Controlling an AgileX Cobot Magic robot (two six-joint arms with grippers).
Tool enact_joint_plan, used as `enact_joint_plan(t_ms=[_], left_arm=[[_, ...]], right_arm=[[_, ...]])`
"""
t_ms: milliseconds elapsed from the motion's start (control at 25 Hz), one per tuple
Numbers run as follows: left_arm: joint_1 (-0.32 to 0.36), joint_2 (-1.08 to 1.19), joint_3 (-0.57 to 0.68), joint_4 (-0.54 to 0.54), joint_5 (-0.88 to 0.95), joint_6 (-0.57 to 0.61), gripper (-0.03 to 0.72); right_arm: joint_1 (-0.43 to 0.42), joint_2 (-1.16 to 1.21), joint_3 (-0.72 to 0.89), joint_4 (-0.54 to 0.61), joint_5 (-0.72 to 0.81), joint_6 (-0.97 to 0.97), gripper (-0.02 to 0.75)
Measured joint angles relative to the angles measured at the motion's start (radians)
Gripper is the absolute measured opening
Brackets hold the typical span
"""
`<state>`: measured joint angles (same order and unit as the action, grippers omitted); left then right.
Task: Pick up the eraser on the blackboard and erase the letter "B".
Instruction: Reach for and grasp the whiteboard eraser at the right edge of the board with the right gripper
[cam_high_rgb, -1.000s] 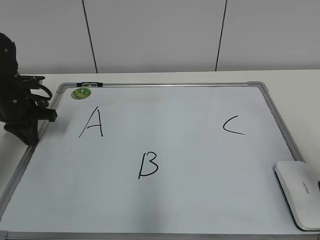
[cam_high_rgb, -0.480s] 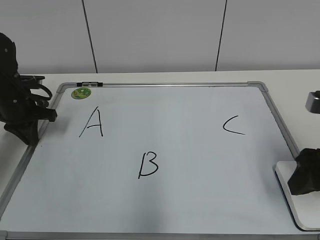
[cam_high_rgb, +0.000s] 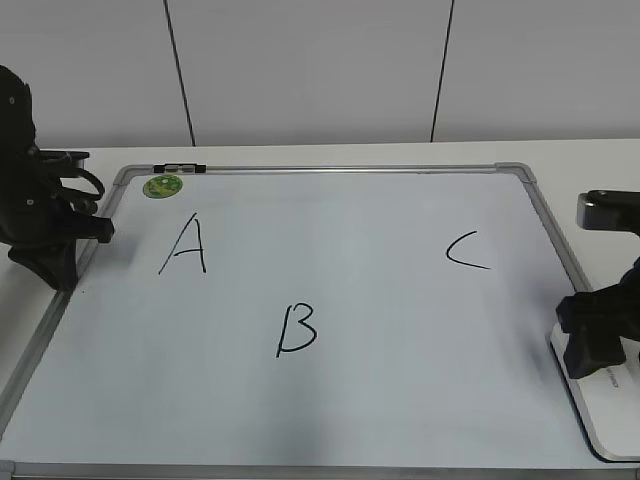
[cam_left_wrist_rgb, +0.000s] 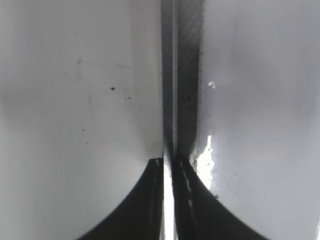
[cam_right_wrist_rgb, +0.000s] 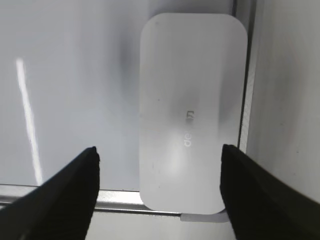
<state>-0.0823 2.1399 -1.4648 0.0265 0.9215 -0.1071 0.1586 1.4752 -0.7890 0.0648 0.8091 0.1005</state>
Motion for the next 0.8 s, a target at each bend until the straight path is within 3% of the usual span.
enact_joint_plan(t_ms=[320, 800], left_arm=[[0.000, 0.000, 0.000, -0.004, 0.000, 0.000, 0.034], [0.000, 0.000, 0.000, -0.009, -0.002, 0.000, 0.034]], right_arm=[[0.000, 0.033, -0.009, -0.041, 0.000, 0.033, 0.669], [0.000, 0.105, -0.014, -0.104, 0.002, 0.085, 0.673]])
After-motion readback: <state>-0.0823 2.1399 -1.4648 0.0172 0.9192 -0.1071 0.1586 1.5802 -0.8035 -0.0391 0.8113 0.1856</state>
